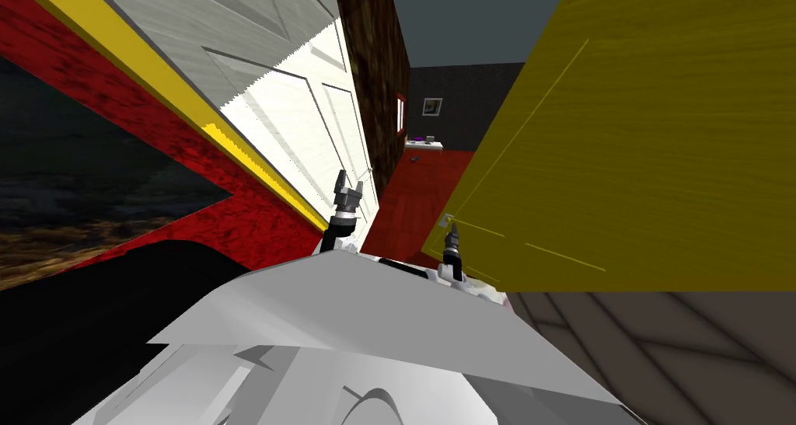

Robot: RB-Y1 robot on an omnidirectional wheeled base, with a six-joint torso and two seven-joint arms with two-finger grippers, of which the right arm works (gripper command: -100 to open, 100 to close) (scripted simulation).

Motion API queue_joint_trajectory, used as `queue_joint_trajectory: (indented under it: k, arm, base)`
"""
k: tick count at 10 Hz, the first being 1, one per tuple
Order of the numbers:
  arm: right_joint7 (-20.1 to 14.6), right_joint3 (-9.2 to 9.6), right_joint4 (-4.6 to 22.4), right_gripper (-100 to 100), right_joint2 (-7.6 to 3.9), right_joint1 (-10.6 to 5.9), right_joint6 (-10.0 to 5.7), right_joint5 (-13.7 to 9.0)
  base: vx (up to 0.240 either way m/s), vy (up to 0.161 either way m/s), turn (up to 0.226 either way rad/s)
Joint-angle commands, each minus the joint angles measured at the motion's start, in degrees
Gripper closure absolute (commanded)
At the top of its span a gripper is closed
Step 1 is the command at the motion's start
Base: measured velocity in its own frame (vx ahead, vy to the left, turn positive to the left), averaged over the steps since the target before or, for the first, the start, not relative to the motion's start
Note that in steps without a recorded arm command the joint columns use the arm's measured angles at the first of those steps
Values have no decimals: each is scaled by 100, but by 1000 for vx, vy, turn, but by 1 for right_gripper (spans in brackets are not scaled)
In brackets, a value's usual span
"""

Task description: Push the door open

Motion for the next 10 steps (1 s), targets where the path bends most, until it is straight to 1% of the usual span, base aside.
queue_joint_trajectory:
  k: [1,4,5,6,7,10]
  arm:
    - [3,-16,-1,-100,7,13,-22,-8]
    - [10,-43,20,-100,95,18,-61,-22]
    - [12,-53,28,-100,154,20,-75,-27]
    - [7,-41,-26,-100,125,53,-42,-21]
    - [7,-41,-26,100,125,53,-42,-21]
    - [7,-41,-26,100,125,53,-42,-21]
  base:
    - [221,-32,38]
    - [199,-2,23]
    - [192,-34,17]
    - [70,-15,-1]
    - [-15,6,3]
    - [-17,3,2]
